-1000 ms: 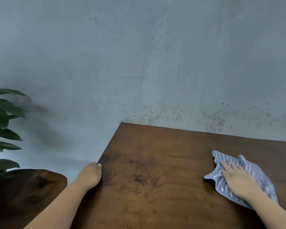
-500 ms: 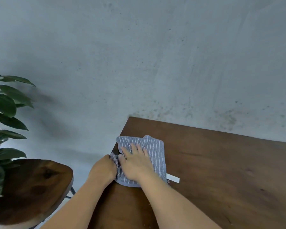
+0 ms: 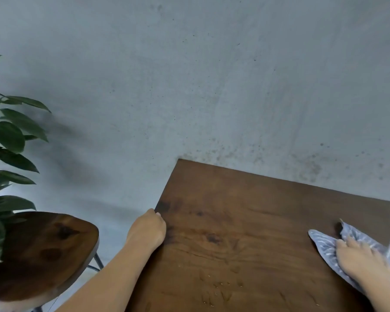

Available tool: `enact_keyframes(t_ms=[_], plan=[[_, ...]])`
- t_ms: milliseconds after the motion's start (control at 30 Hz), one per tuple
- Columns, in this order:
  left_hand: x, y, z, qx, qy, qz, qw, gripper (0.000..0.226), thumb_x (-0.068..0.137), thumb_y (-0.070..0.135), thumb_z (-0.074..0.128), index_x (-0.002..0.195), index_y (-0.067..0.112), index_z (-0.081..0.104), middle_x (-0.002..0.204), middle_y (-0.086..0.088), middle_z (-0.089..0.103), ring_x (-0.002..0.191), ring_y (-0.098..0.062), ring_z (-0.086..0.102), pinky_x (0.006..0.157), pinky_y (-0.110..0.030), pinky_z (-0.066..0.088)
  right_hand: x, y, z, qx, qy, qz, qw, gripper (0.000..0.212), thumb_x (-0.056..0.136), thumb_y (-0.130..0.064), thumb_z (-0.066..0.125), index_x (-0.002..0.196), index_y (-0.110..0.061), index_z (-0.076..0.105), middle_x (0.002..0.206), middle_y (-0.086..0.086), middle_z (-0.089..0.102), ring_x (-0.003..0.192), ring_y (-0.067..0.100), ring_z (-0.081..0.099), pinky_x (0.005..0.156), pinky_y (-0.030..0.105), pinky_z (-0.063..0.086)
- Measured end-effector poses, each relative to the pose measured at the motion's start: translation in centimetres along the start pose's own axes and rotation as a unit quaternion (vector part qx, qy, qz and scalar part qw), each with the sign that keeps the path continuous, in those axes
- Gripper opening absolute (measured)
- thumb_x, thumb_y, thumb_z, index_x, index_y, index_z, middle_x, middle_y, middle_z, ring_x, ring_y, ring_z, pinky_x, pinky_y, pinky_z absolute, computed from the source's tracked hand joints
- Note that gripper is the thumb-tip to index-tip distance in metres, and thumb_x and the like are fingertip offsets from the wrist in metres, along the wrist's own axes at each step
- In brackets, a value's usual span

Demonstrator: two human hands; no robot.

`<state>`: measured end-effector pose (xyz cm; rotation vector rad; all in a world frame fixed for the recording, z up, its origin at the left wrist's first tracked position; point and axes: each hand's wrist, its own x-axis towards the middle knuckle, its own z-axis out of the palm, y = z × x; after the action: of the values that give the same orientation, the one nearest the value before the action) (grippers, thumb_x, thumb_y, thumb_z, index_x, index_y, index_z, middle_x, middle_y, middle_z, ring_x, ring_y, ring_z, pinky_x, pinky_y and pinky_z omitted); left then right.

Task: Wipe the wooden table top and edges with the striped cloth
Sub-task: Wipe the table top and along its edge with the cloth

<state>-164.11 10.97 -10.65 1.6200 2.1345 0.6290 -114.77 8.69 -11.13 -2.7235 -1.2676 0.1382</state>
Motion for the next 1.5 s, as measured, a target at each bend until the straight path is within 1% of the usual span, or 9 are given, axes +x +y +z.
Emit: enact_keyframes(t_ms=[133, 267, 433, 533, 633, 733, 833, 1167, 1500], plan=[[-0.2, 0.2, -0.1, 0.003, 0.004, 0.009, 1.000, 0.029, 0.102, 0.014, 0.027, 0.106, 0.007, 0.054, 0.110, -0.009, 0.059, 0.102, -0.027, 0.057, 0.089, -0.035, 0.047, -6.8, -10.3, -0.1, 0.053, -0.001, 0.031, 0.998, 0.059, 0.097, -0.044, 0.020, 0.150, -0.020, 0.034, 0.155, 0.016, 0.030, 0.142, 0.034, 0.025, 0.116, 0.050, 0.018], [-0.2, 0.1, 0.0, -0.010, 0.007, 0.001, 1.000, 0.028, 0.102, 0.016, 0.027, 0.103, 0.007, 0.054, 0.110, -0.011, 0.060, 0.101, -0.028, 0.057, 0.087, -0.035, 0.046, -14.9, -22.0, 3.3, 0.011, 0.014, -0.239, 0.971, 0.060, 0.096, -0.036, 0.009, 0.140, -0.023, 0.047, 0.150, 0.007, 0.039, 0.139, 0.031, 0.031, 0.115, 0.048, 0.024], [-0.8, 0.2, -0.3, -0.002, 0.015, 0.018, 1.000, 0.029, 0.102, 0.014, 0.028, 0.102, 0.005, 0.055, 0.111, -0.013, 0.059, 0.104, -0.029, 0.056, 0.086, -0.033, 0.044, -20.7, -26.5, 3.5, -0.016, -0.066, -0.414, 0.908, 0.056, 0.104, -0.047, 0.008, 0.157, -0.031, 0.005, 0.165, -0.002, -0.003, 0.151, 0.017, -0.007, 0.122, 0.040, -0.006], [-0.5, 0.1, -0.3, -0.012, 0.010, 0.004, 1.000, 0.030, 0.102, 0.017, 0.026, 0.103, 0.006, 0.054, 0.111, -0.012, 0.060, 0.102, -0.028, 0.057, 0.084, -0.032, 0.044, -16.7, -21.2, 2.9, 0.020, -0.057, -0.429, 0.901, 0.054, 0.103, -0.045, 0.007, 0.155, -0.033, 0.019, 0.160, -0.010, 0.014, 0.151, 0.017, 0.005, 0.123, 0.041, 0.003], [-0.7, 0.2, -0.4, -0.016, 0.002, 0.005, 1.000, 0.030, 0.102, 0.014, 0.026, 0.103, 0.005, 0.054, 0.110, -0.011, 0.058, 0.102, -0.027, 0.056, 0.086, -0.033, 0.045, -10.8, -13.9, 2.4, -0.052, -0.013, -0.382, 0.923, 0.074, 0.103, -0.041, -0.002, 0.129, -0.017, 0.064, 0.139, 0.006, 0.057, 0.126, 0.033, 0.055, 0.103, 0.054, 0.043], [-0.8, 0.3, -0.6, -0.021, -0.001, -0.002, 1.000, 0.028, 0.102, 0.013, 0.026, 0.102, 0.006, 0.053, 0.112, -0.011, 0.057, 0.104, -0.028, 0.055, 0.087, -0.033, 0.045, -5.7, -6.2, 1.2, -0.037, -0.027, -0.181, 0.982, 0.065, 0.099, -0.052, 0.006, 0.151, -0.029, 0.036, 0.158, -0.003, 0.033, 0.145, 0.020, 0.030, 0.119, 0.045, 0.022], [-0.5, 0.2, -0.4, -0.050, -0.007, -0.019, 0.999, 0.022, 0.100, 0.015, 0.029, 0.092, 0.009, 0.048, 0.110, -0.012, 0.059, 0.101, -0.028, 0.056, 0.080, -0.031, 0.043, -4.6, -3.5, 0.7, -0.032, -0.024, -0.109, 0.993, 0.067, 0.095, -0.053, 0.008, 0.156, -0.027, 0.021, 0.163, -0.001, 0.020, 0.149, 0.020, 0.017, 0.122, 0.043, 0.013], [0.0, 0.1, -0.8, -0.025, -0.024, 0.006, 0.999, 0.032, 0.097, 0.003, 0.027, 0.106, -0.001, 0.058, 0.120, -0.016, 0.057, 0.110, -0.030, 0.054, 0.082, -0.031, 0.042, -19.9, -24.9, 3.1, -0.009, -0.052, -0.454, 0.889, 0.054, 0.105, -0.045, 0.015, 0.157, -0.031, 0.014, 0.165, 0.000, 0.004, 0.151, 0.016, -0.001, 0.123, 0.036, 0.001], [-1.1, 0.2, -1.8, -0.216, 0.082, -0.024, 0.973, 0.052, 0.103, 0.037, 0.022, 0.098, 0.002, 0.059, 0.108, -0.019, 0.063, 0.103, -0.035, 0.055, 0.089, -0.038, 0.040, -29.3, -28.3, 3.7, -0.030, -0.097, -0.437, 0.894, 0.061, 0.101, -0.044, 0.019, 0.156, -0.030, -0.004, 0.164, 0.007, -0.007, 0.150, 0.033, -0.012, 0.120, 0.052, -0.007]])
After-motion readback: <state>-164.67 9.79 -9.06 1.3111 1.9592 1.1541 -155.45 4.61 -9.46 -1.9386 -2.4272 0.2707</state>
